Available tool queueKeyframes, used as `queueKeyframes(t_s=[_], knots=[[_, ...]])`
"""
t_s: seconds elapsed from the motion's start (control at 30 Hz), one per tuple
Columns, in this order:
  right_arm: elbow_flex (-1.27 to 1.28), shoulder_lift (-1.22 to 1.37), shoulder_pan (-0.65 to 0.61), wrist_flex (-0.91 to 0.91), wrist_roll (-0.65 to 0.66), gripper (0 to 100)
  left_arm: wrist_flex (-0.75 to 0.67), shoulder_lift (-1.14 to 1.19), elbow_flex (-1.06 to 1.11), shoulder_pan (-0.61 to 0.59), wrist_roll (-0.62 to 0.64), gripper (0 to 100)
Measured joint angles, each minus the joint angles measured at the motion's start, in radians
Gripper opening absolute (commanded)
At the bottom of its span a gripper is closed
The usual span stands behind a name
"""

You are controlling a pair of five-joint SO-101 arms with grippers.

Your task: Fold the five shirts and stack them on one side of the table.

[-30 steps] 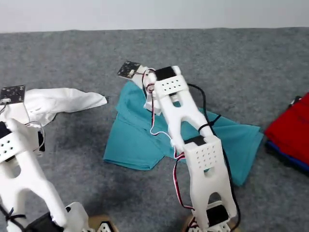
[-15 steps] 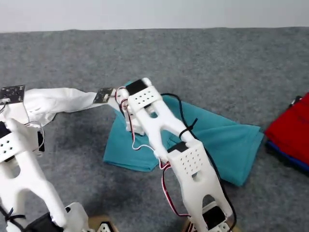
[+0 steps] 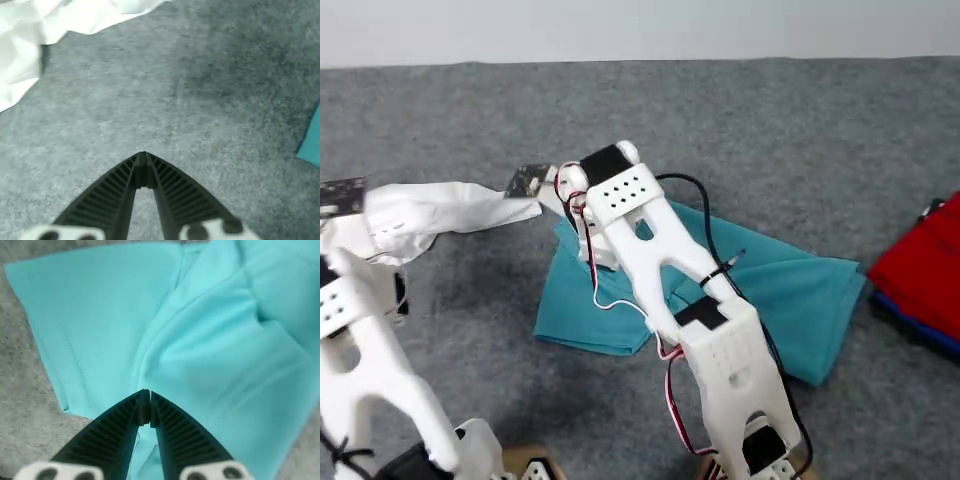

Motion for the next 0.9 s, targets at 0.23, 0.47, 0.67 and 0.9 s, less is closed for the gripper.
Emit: queueKeyframes(t_s=[0.23,0.47,0.67,0.9], knots=[[0.261,-0.264,-0.063,0.0,-0.144,1.0,0.0,-0.166,-0.026,-0.097,0.0,0],[0.543,-0.353,-0.153,-0.071,-0.233,7.9,0.0,-0.23,-0.026,-0.109,0.0,0],[0.726,-0.353,-0.227,-0.252,-0.239,21.6,0.0,-0.222,-0.026,-0.11,0.0,0],[0.85,-0.354,-0.278,-0.443,-0.239,21.8,0.0,-0.221,-0.026,-0.132,0.0,0]])
